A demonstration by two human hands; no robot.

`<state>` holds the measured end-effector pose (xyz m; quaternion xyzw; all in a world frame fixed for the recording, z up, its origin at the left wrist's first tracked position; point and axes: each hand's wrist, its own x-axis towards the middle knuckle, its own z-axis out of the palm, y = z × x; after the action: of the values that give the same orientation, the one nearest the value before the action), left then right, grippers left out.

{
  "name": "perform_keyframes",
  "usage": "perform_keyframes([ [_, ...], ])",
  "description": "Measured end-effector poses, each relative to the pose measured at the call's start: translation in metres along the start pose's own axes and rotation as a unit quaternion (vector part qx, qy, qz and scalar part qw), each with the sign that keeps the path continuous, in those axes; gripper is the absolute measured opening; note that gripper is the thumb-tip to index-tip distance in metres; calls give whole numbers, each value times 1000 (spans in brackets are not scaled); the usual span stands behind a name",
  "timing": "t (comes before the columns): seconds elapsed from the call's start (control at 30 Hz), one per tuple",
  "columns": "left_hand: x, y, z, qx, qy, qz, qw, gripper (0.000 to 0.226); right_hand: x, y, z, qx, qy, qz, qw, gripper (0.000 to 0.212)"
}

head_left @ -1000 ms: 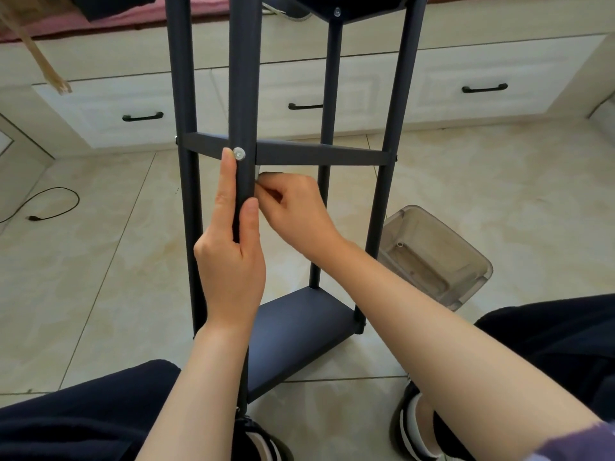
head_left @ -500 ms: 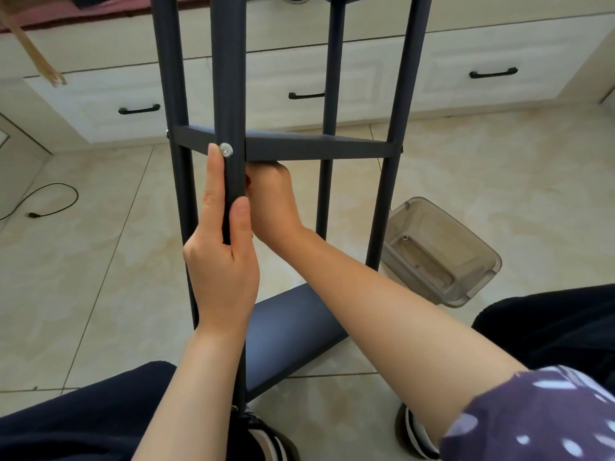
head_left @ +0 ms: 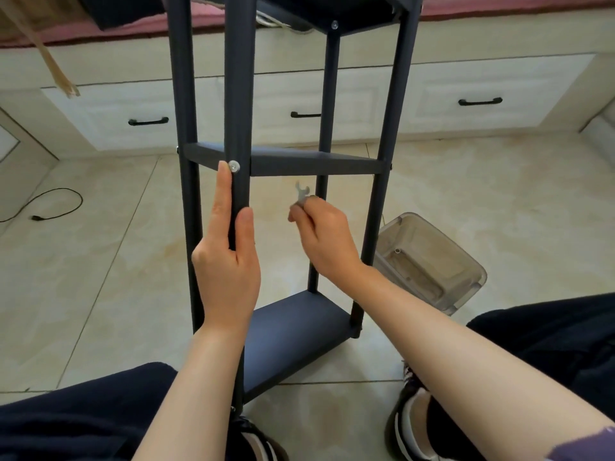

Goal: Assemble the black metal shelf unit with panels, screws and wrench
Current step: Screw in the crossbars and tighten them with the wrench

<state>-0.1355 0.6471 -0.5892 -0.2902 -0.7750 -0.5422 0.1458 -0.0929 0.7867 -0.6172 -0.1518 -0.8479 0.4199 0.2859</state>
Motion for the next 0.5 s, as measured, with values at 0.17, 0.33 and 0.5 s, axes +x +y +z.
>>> perform_keyframes([
  [0.17,-3,3,-2,-6,-6,-7,1000,51,-12,33,-39,25,79,146,986,25],
  [0.33,-7,1,-6,4,0,-9,1000,57,-1,53,-67,25,147,276,949,31],
  [0.5,-8,-3,-10,14,-1,-11,1000,62,42,35,-105,53,170,265,948,33],
])
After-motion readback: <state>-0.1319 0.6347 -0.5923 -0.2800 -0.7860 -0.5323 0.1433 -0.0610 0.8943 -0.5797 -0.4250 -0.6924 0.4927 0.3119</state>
